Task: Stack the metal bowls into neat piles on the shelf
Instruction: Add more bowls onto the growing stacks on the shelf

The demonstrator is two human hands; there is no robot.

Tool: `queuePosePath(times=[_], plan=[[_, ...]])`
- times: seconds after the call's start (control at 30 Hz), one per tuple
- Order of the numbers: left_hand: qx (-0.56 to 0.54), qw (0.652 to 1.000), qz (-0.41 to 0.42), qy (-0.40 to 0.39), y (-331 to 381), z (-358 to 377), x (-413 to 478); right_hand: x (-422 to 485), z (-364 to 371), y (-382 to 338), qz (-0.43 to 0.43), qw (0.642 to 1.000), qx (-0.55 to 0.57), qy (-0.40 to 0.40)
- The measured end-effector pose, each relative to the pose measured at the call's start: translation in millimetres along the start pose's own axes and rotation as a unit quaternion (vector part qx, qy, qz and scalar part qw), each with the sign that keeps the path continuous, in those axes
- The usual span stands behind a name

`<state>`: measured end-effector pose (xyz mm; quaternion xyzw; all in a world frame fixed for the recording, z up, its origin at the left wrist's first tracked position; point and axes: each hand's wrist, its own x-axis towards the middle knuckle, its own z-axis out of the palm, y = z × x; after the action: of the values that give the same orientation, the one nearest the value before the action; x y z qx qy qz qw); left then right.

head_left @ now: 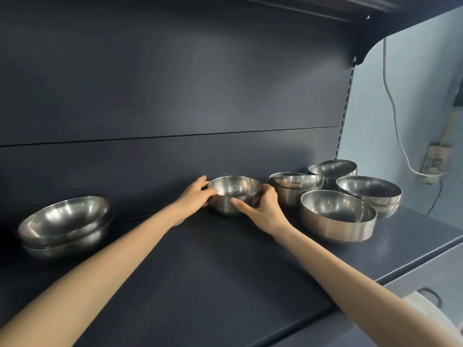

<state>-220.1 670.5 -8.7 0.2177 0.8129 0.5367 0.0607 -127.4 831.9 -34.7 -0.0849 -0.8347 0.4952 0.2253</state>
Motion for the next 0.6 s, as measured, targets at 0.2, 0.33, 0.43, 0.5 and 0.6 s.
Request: queuePosePath(times=[0.2,0.33,0.43,0.5,0.6], plan=[[-0.059,0.997,-0.016,-0.047,0.5,-6.2,-13.6,3.5,-1.4,1.9,-0.013,0.999,0.034,-0.038],[-0.089,0.994,-0.025,-0.058,-2.7,-4.8,-18.4,0.9,-1.2,3.3,-0.010,0.996,0.073,-0.050],[-0.114,0.991,-0.026,-0.068,-5.8,-4.7,-22.8,1.0,0.6,5.1,0.000,0.996,0.083,-0.043],[-0.118,0.991,-0.022,-0.067,-7.9,-7.8,-27.3,0.5,1.6,5.8,0.007,0.995,0.088,-0.039],[-0.115,0.992,-0.006,-0.044,-8.0,-11.4,-35.6,-1.3,1.5,3.4,-0.002,0.994,0.102,-0.039]])
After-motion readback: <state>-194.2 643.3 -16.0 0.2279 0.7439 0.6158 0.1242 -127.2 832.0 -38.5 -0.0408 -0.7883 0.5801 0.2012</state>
